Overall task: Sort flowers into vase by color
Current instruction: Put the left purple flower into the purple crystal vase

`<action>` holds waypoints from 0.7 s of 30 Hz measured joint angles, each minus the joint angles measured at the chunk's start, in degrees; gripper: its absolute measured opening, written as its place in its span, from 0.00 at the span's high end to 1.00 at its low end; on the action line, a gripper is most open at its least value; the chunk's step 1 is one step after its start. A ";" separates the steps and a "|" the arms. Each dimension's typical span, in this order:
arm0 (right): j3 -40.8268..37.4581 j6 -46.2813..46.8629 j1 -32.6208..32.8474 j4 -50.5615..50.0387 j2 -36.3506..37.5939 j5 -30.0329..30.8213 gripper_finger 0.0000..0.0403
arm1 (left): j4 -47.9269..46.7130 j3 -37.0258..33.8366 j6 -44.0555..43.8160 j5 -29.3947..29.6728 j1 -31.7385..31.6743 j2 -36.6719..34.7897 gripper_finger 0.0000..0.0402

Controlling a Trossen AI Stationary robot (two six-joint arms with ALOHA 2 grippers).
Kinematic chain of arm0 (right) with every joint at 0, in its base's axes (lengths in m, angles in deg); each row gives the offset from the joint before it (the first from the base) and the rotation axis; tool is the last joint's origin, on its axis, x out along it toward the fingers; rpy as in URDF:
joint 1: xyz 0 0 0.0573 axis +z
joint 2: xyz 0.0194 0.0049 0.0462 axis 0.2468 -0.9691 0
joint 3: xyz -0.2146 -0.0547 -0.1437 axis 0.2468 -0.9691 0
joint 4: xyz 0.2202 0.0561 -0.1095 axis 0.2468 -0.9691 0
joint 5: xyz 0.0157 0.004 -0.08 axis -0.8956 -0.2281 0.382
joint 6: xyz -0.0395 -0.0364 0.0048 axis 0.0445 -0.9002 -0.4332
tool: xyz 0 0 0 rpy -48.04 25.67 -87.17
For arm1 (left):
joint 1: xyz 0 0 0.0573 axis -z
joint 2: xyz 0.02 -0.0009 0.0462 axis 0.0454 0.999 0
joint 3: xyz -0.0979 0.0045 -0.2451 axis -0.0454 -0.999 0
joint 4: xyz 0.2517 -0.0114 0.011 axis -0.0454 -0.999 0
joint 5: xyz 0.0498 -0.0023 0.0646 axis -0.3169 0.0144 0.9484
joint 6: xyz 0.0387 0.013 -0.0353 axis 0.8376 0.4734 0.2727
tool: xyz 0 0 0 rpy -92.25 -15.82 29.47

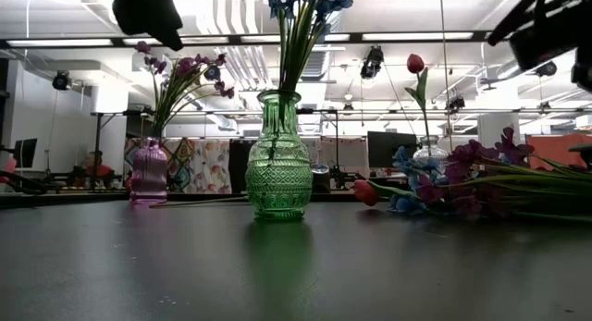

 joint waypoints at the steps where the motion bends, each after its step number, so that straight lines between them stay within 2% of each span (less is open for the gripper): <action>1: -0.02 -0.29 -0.02 0.11 -0.47 0.01 0.47 | 0.00 0.00 -0.16 0.05 0.40 0.00 0.60; 5: -0.12 -0.58 -0.01 1.50 -1.69 1.58 0.43 | 0.02 0.00 -0.62 1.94 2.01 0.02 0.60; 10: -0.15 0.91 -0.02 6.27 -3.52 3.62 0.43 | 0.61 0.00 -1.89 5.31 3.38 0.04 0.60; 17: -0.30 0.79 -0.03 6.59 -10.10 4.90 0.49 | 4.57 0.02 -3.11 8.80 6.12 0.04 0.60; 21: -0.30 0.90 -0.02 6.35 -11.53 4.92 0.58 | 4.52 0.02 -3.13 9.25 6.69 0.04 0.60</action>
